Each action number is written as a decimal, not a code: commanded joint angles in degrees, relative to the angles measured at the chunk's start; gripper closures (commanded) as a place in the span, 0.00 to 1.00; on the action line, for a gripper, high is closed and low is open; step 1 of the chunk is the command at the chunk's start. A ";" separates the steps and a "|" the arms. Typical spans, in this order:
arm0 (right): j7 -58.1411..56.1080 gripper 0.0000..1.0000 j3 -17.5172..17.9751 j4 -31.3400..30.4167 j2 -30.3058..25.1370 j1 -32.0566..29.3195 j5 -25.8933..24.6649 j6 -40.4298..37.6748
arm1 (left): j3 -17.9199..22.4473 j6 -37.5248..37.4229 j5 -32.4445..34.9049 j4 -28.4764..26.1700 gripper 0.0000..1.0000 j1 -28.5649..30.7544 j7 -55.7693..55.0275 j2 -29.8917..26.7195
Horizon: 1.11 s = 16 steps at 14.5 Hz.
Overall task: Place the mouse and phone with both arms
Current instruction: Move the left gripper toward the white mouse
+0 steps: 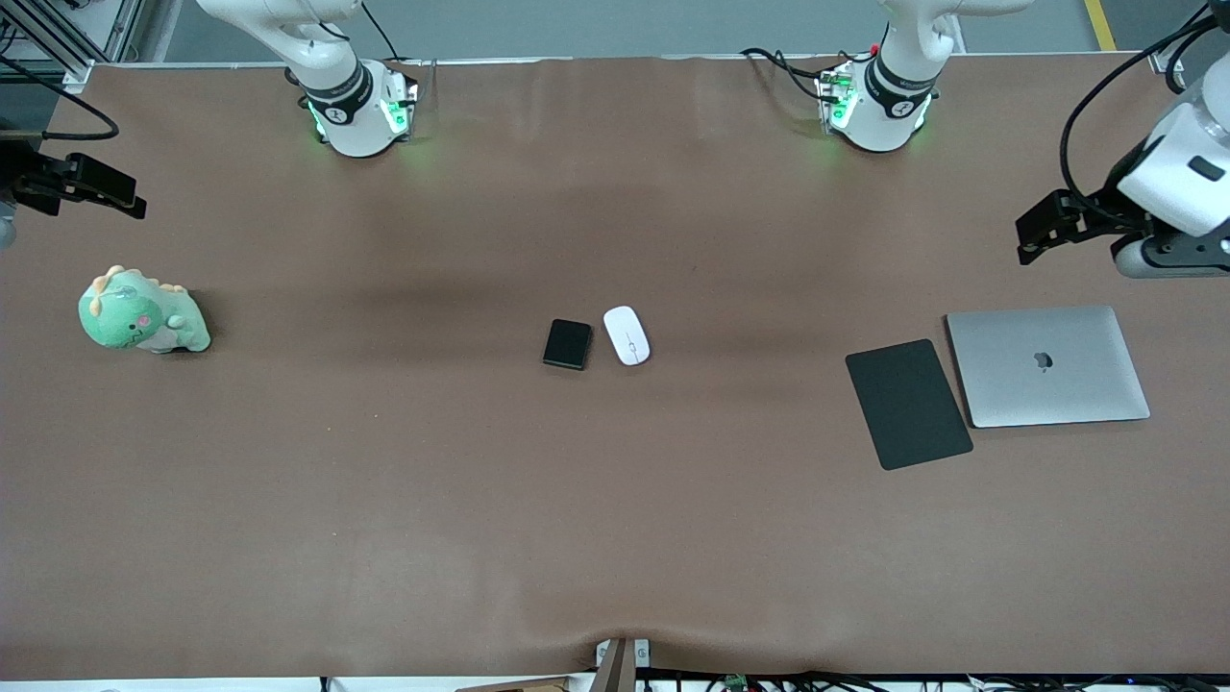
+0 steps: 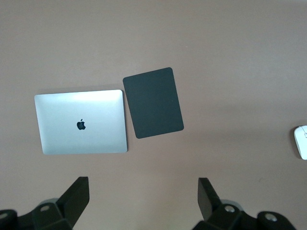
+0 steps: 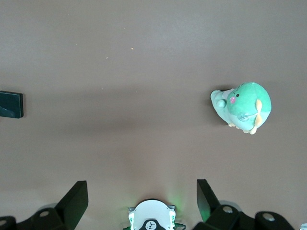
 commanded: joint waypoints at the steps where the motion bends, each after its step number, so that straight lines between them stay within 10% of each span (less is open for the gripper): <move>1: -0.64 0.00 0.02 1.52 0.80 -0.57 -0.62 -1.23 | -0.01 -1.11 -1.31 1.22 0.00 1.08 0.33 0.02; 16: -0.64 0.00 0.27 1.52 0.88 -0.92 -0.45 -2.55 | -4.76 0.12 -0.52 -0.26 0.00 -6.55 -10.98 6.34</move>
